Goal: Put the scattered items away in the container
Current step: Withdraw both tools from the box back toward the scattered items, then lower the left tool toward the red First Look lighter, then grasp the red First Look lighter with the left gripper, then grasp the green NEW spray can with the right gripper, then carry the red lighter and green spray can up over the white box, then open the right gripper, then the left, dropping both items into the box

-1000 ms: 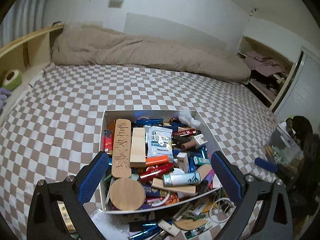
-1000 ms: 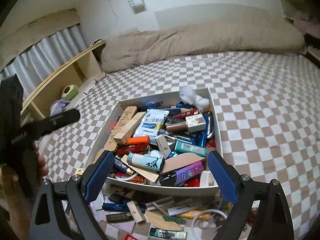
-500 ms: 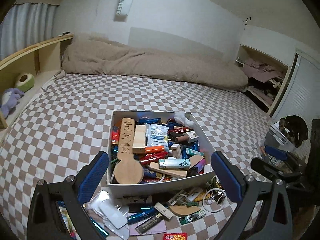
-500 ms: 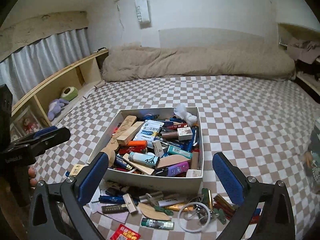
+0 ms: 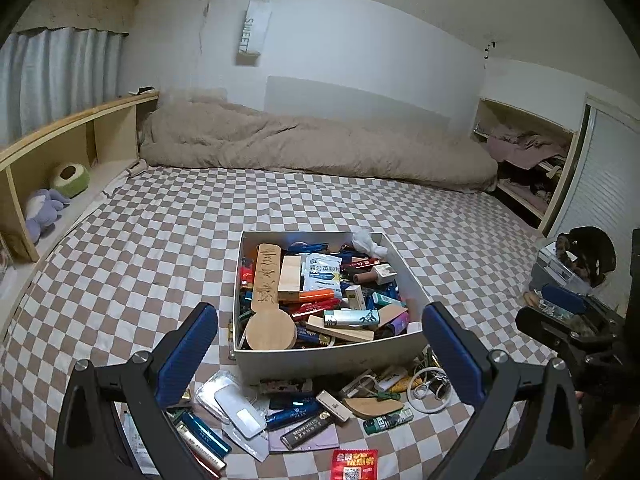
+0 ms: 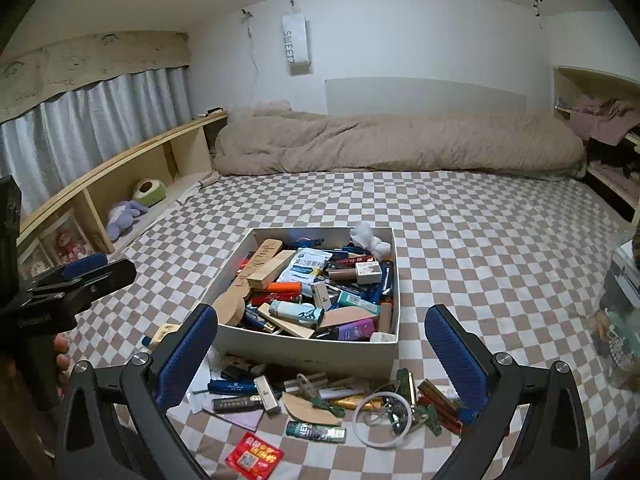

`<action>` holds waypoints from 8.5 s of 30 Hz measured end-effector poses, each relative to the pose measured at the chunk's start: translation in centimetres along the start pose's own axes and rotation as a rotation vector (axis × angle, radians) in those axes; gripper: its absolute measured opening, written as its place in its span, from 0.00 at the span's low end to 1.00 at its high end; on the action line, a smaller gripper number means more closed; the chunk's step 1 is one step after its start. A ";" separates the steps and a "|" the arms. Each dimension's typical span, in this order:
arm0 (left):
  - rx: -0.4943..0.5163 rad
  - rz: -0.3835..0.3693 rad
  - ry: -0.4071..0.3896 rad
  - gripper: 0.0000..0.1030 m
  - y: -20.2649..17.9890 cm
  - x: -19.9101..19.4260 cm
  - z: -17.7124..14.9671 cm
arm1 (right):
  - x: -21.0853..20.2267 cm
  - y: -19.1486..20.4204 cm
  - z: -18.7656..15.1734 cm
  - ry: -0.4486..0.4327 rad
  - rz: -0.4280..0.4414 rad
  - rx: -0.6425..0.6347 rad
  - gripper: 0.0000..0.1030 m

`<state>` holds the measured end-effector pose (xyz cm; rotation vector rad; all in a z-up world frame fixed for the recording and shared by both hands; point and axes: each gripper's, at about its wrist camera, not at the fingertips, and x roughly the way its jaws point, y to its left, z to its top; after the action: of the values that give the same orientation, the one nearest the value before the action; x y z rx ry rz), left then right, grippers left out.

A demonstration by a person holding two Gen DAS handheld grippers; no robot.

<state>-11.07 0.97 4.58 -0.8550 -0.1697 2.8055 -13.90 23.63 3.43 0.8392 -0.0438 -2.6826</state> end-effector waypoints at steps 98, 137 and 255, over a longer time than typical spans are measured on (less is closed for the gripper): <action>0.481 -0.213 0.728 1.00 14.1 12.0 -17.9 | 9.9 -0.5 -16.5 0.232 0.265 0.196 1.00; 0.434 -0.096 0.623 0.81 13.3 9.7 -18.1 | 16.6 0.8 -18.3 0.445 -0.092 -0.018 0.98; -0.040 -0.080 0.314 0.81 -1.2 25.8 2.1 | 17.1 -1.1 -3.4 0.125 0.108 -0.082 0.93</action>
<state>-33.04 7.88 -7.35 -1.2525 -0.2059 2.5600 -25.50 19.45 -8.92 0.9487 0.0482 -2.5088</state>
